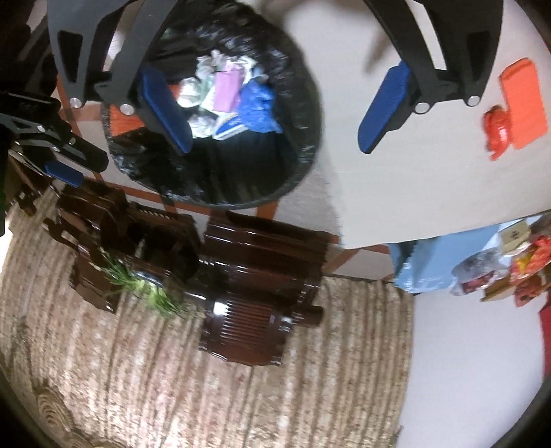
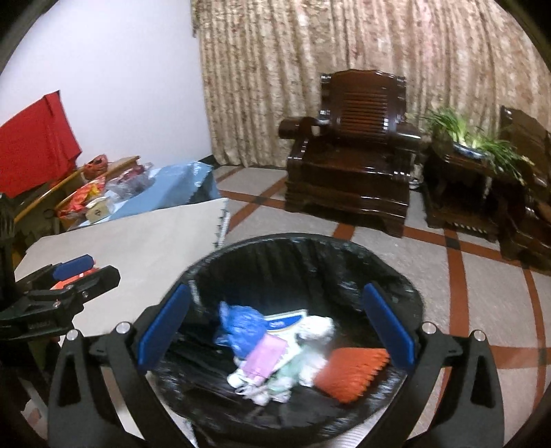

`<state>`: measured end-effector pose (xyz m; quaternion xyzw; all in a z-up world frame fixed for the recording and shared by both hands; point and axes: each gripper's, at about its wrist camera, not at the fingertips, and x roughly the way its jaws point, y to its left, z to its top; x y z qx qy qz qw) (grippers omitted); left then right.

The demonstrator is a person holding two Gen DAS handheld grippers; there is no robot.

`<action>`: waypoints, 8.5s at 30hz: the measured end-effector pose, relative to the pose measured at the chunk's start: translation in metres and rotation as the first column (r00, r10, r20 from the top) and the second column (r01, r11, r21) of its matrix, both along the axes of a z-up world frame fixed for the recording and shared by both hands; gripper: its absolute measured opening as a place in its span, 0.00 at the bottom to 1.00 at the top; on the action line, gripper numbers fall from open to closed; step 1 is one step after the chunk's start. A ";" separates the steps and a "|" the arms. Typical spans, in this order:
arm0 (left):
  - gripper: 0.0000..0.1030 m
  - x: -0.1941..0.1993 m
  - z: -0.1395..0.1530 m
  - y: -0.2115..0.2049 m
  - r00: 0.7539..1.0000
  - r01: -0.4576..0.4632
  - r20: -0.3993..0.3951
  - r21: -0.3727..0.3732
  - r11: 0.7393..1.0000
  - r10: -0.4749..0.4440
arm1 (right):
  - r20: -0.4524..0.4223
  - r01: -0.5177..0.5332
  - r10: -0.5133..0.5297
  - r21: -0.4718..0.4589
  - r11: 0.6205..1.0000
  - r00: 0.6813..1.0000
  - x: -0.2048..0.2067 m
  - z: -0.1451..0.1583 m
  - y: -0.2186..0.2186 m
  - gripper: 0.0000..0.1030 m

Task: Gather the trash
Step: 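Open both tools to drop the pink bag and tissue into the bin, then move both open tools back over the orange pad and red bag, then grasp the orange mesh pad with the left tool while the right tool grasps the red bag, then lift the pad and red bag with both tools and carry them over the bin, then open both tools to drop the pad and red bag into the bin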

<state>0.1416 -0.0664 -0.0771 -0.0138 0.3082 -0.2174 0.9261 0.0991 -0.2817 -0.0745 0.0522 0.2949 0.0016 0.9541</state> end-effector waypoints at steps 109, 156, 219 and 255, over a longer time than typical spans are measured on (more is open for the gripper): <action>0.13 0.019 -0.079 0.349 0.778 -0.608 -0.107 0.119 0.785 0.619 | -0.265 -0.590 0.568 -0.002 0.808 0.779 0.179 -0.106 0.415 0.36; 0.13 -0.038 0.030 0.199 0.929 -0.368 0.032 0.005 0.930 0.368 | 0.005 -0.476 0.476 -0.003 0.879 0.879 0.043 0.047 0.231 0.36; 0.13 -0.007 0.010 -0.094 0.980 0.195 0.019 0.077 0.978 -0.197 | -0.006 0.020 -0.020 -0.042 0.999 1.000 -0.012 0.003 -0.040 0.36; 0.71 0.052 -0.038 -0.093 0.980 0.187 -0.091 0.115 0.976 -0.177 | -0.075 0.036 -0.040 -0.064 0.997 0.996 0.055 -0.035 -0.051 0.92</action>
